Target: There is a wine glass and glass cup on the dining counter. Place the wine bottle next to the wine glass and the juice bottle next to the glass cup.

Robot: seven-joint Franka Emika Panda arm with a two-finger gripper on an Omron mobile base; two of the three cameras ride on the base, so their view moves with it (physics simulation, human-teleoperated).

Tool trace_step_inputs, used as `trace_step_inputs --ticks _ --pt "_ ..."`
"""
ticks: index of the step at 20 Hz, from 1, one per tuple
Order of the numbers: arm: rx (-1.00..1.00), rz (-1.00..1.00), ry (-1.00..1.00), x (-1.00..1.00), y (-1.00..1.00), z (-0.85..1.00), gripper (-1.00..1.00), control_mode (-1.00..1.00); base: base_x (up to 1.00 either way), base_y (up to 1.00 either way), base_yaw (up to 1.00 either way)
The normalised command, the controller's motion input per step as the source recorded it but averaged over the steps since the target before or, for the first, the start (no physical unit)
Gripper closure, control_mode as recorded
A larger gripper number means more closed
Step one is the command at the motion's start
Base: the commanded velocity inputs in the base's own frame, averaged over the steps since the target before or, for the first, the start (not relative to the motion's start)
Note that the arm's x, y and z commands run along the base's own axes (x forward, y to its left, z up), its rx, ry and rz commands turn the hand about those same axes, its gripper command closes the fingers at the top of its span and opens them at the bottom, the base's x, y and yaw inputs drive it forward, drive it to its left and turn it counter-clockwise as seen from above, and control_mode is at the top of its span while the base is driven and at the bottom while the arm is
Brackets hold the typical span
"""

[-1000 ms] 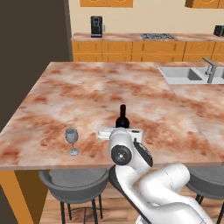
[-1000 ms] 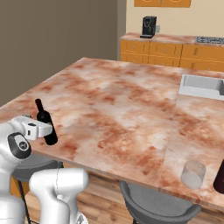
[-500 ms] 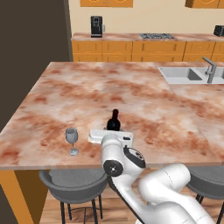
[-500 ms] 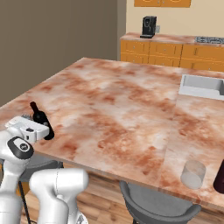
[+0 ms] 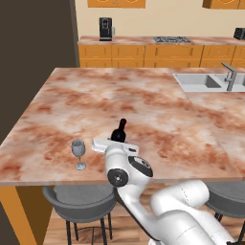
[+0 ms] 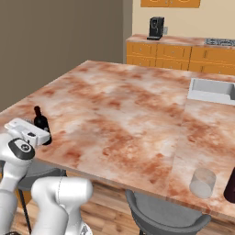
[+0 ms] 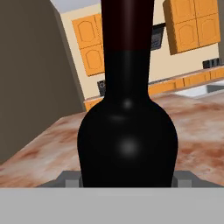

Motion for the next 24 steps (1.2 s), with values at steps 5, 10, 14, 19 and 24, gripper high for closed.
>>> trace_step_inputs --ticks 5,10,14,19,24 --pt "0.0 0.0 0.06 0.27 0.15 -0.2 1.0 -1.0 0.0 0.0 0.0" --pt "0.0 0.0 0.0 0.21 0.21 -0.26 1.0 -1.0 0.0 0.0 0.0" --pt "0.0 0.0 0.0 0.15 0.21 -0.27 1.0 -1.0 0.0 0.0 0.0" --pt "0.0 0.0 0.01 0.14 0.16 -0.24 1.0 -1.0 0.0 0.0 0.0" --pt "0.0 0.0 0.01 0.17 0.11 -0.19 1.0 -1.0 0.0 0.0 0.0"
